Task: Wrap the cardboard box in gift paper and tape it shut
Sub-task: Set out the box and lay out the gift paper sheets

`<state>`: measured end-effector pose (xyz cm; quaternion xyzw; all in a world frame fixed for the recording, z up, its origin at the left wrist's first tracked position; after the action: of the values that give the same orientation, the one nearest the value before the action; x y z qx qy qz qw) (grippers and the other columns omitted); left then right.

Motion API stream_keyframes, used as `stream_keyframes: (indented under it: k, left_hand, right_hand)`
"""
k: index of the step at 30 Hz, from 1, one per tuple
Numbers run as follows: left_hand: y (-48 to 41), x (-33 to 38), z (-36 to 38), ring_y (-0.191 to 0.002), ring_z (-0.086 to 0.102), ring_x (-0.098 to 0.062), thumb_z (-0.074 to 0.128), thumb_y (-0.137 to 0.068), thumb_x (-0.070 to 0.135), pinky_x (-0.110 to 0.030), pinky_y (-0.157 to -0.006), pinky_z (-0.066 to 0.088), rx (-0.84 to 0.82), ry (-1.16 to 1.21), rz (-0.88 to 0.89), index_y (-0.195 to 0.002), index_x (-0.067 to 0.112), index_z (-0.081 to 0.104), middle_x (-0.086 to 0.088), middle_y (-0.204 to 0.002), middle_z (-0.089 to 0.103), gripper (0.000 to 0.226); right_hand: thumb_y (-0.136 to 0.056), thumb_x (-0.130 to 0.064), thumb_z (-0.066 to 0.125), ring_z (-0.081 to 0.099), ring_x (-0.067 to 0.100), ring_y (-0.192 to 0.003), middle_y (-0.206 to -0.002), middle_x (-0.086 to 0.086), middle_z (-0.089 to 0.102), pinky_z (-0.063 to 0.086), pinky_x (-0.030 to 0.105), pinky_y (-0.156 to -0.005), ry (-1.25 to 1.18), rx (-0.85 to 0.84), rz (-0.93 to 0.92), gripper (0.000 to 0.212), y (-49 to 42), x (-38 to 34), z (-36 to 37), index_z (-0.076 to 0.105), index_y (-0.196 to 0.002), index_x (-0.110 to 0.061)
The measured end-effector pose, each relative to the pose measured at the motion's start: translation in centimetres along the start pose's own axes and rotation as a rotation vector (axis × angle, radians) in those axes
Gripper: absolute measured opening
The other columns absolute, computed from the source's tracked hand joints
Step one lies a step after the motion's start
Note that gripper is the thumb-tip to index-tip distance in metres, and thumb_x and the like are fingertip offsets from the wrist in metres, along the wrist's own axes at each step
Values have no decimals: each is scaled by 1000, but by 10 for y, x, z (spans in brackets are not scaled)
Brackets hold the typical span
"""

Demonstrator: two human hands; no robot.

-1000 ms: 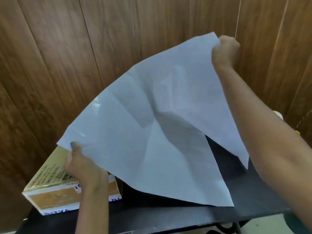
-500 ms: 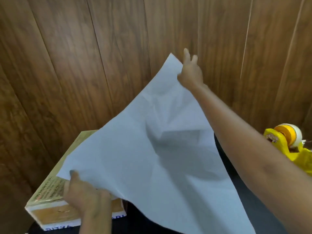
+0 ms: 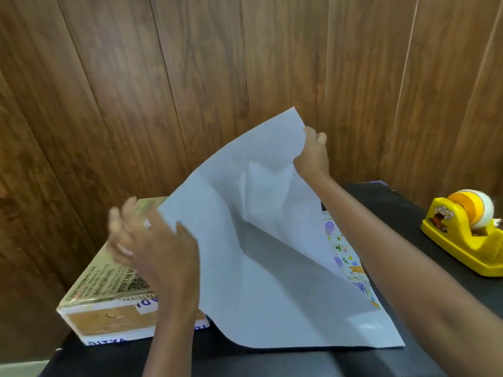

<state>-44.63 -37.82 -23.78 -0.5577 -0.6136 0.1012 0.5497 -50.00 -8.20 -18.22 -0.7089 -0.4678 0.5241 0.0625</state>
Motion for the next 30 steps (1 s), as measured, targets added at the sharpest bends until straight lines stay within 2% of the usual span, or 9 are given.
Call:
stream_keyframes:
  k: [2, 5, 8, 10, 15, 18, 20, 26, 30]
  left_hand:
    - [-6, 25, 13, -138, 25, -36, 67, -75, 8, -57, -108, 13, -82, -88, 174, -109, 4, 60, -18, -138, 44, 35]
    - [-30, 54, 54, -142, 13, -32, 70, -80, 23, -50, -111, 12, -355, 4, 274, -129, 6, 48, -16, -149, 29, 56]
    - [-69, 81, 100, -144, -1, -26, 74, -77, 37, -43, -114, 8, -613, 212, 182, -148, 12, 15, -9, -157, 6, 96]
    - [-98, 90, 123, -144, 2, -25, 77, -72, 39, -43, -114, 8, -653, 326, 97, -148, 16, 12, -7, -156, 9, 103]
    - [-125, 97, 159, -103, 60, -34, 73, -76, 25, -47, -91, 49, -830, 563, 71, -106, 7, 62, -15, -107, 65, 37]
    - [-136, 95, 173, -92, 64, -36, 66, -84, 13, -46, -80, 54, -750, 630, 30, -98, 2, 65, -19, -99, 66, 17]
    - [-148, 90, 187, -94, 63, -37, 63, -86, 19, -48, -81, 53, -661, 536, 29, -102, 3, 64, -20, -103, 66, 22]
    - [-165, 74, 218, -105, 59, -37, 59, -90, 21, -42, -89, 49, -607, 339, -13, -113, 2, 62, -20, -115, 63, 31]
    - [-157, 61, 242, -105, 58, -38, 56, -91, 19, -41, -88, 47, -645, 352, -73, -115, -3, 58, -22, -116, 61, 33]
  right_hand:
    - [-86, 8, 44, 49, 23, -98, -123, 12, 44, 43, 30, -78, -38, 51, 24, 51, -5, -3, -8, 41, -134, -10]
    - [-82, 14, 39, 44, 14, -91, -114, 11, 49, 40, 25, -75, -59, 105, -60, 56, -12, -15, -18, 43, -133, -8]
    - [-80, 14, 38, 44, 13, -88, -100, 2, 45, 40, 24, -73, -95, 114, -180, 52, -21, -34, -27, 48, -128, -5]
    - [-79, 13, 40, 46, 13, -86, -95, 1, 47, 44, 28, -77, -96, 91, -275, 47, -25, -46, -34, 53, -122, -4]
    - [-81, 9, 48, 51, 20, -112, -121, 11, 56, 39, 18, -94, -39, 50, -468, 44, -18, -53, -46, 55, -123, -2]
    - [-73, 7, 48, 46, 32, -117, -122, 21, 57, 40, 39, -99, 202, 336, -806, 44, 13, -46, -48, 60, -115, 2]
    - [-71, 2, 45, 47, 33, -110, -114, 21, 61, 41, 43, -90, 303, 362, -914, 39, 37, -27, -31, 62, -106, 0]
    - [-72, -7, 46, 60, 30, -90, -99, 10, 64, 49, 35, -71, 451, 4, -522, 27, 55, 67, 33, 66, -90, -6]
    - [-96, -39, 40, 41, 30, -130, -146, 9, 39, 38, 40, -101, 505, -392, -154, 47, 61, 123, 57, 46, -137, -17]
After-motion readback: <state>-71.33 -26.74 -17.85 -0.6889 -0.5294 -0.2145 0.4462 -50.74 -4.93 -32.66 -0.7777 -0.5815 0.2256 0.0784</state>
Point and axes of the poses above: each hand's wrist, its own y-axis away from the middle knuckle, its own z-axis out of the palm, x = y × z, the point moved 4 cm from there along -y, towards the middle knuckle
